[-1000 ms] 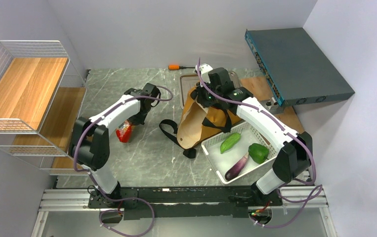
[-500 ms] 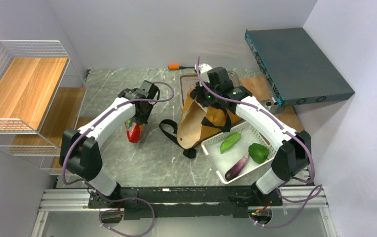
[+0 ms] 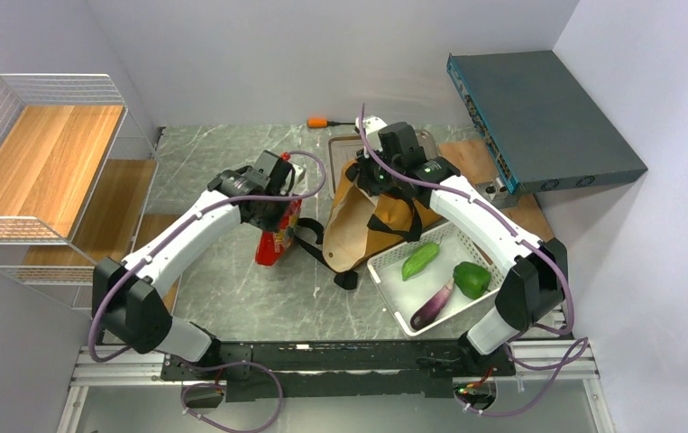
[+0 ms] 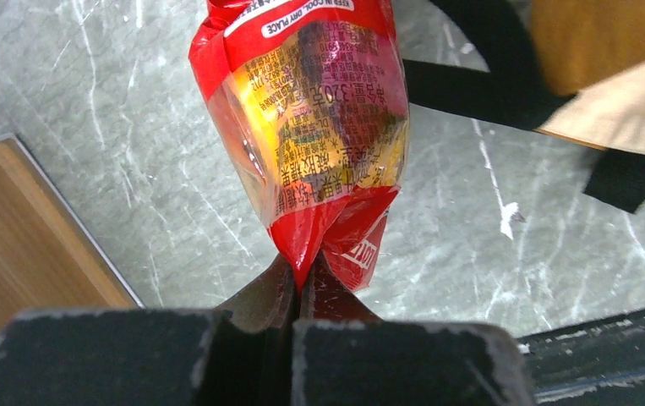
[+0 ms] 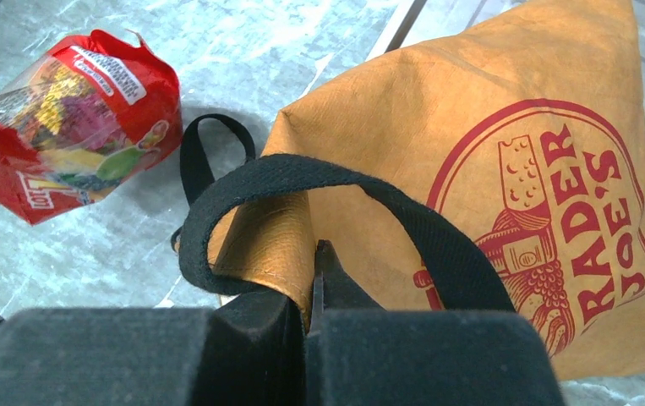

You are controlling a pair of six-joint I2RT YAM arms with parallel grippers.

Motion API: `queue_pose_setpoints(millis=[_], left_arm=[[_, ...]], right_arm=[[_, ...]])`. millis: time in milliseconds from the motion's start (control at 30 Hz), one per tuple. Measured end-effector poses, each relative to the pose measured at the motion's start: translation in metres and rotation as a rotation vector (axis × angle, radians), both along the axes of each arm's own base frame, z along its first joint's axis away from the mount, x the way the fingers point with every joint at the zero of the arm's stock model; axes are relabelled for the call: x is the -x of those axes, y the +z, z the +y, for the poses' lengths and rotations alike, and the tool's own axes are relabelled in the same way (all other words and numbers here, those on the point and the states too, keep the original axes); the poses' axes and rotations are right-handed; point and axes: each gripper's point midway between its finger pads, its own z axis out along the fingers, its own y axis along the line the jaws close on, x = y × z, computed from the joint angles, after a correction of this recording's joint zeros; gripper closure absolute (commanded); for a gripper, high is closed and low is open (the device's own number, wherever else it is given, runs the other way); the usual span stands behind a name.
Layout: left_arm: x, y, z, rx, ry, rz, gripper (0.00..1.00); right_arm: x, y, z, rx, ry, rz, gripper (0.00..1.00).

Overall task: Place the food into the grocery bag and tie it
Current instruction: Place the snack in the grocery bag.

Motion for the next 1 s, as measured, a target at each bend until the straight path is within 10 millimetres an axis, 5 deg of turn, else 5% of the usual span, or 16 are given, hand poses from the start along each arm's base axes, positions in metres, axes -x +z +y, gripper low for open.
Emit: queue_pose_setpoints(millis=[500,800,1000], left_arm=[[0.054,0.054,-0.017,0.160,-0.168,-0.070,1.00],[0.095,0.052,-0.039,0.195,-0.356,0.021,1.00],[0.105,0.053,-0.056,0.238,-0.426,0.064,1.00]], right_arm=[[-0.004,-0.002,0.005,-0.003,0.000,0.015,1.00],[-0.008,-0.004,0.008,-0.009,-0.004,0.026,1.00],[-0.009,-0.006,0.010,-0.012,-0.006,0.032,1.00]])
